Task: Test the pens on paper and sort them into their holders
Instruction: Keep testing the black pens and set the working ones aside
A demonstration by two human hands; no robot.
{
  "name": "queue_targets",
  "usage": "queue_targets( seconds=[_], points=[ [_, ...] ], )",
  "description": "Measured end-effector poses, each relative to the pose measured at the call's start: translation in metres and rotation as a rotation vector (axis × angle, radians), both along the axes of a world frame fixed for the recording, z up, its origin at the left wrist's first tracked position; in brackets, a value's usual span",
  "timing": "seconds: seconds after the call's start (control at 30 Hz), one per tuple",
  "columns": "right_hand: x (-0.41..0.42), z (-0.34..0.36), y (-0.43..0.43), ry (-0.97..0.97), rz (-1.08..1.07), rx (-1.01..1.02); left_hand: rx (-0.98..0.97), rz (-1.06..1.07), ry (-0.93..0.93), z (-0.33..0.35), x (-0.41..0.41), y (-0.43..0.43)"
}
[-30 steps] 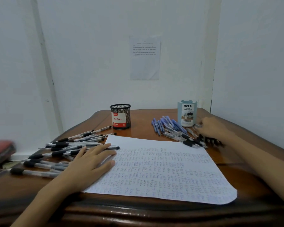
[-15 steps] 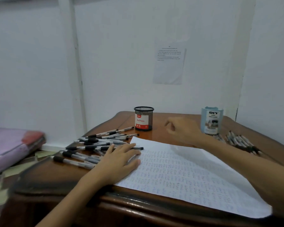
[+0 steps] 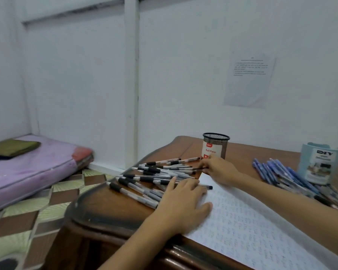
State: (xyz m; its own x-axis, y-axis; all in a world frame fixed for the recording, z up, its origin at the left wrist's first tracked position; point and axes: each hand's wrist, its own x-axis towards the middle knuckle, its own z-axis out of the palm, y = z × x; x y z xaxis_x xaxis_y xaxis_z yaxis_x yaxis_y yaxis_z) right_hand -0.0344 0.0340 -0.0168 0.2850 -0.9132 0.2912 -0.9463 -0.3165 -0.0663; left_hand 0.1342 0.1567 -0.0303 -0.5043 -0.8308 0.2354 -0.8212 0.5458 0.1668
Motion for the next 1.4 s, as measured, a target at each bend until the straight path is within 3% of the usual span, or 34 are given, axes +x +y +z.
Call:
queue_targets(
  seconds=[0.17, 0.37, 0.53, 0.67, 0.8, 0.9, 1.2, 1.4],
  points=[
    [-0.014, 0.016, 0.007, -0.094, -0.007, 0.029, -0.007, 0.001, -0.007, 0.0, 0.0, 0.001],
    [-0.049, 0.049, 0.054, -0.648, 0.042, 0.133, 0.016, 0.01, -0.027, 0.005, 0.0, 0.002],
    [-0.099, 0.058, 0.098, -1.147, -0.058, -0.014, 0.013, 0.008, -0.052, 0.006, 0.0, 0.003],
    [-0.137, 0.043, 0.127, -1.374, -0.177, -0.148, 0.016, 0.021, -0.078, 0.007, -0.001, 0.005],
    [-0.155, 0.039, 0.147, -1.6, -0.179, -0.069, 0.015, 0.032, -0.089, 0.007, -0.003, 0.005],
    [-0.154, 0.043, 0.15, -1.64, -0.163, 0.021, 0.006, 0.034, -0.097, 0.006, -0.002, 0.004],
    [-0.139, 0.03, 0.154, -1.27, -0.158, 0.279, -0.012, 0.032, -0.123, 0.005, -0.001, 0.001],
    [-0.14, 0.027, 0.153, -1.351, -0.129, 0.198, -0.013, 0.028, -0.133, 0.003, -0.002, 0.0]
  ],
)
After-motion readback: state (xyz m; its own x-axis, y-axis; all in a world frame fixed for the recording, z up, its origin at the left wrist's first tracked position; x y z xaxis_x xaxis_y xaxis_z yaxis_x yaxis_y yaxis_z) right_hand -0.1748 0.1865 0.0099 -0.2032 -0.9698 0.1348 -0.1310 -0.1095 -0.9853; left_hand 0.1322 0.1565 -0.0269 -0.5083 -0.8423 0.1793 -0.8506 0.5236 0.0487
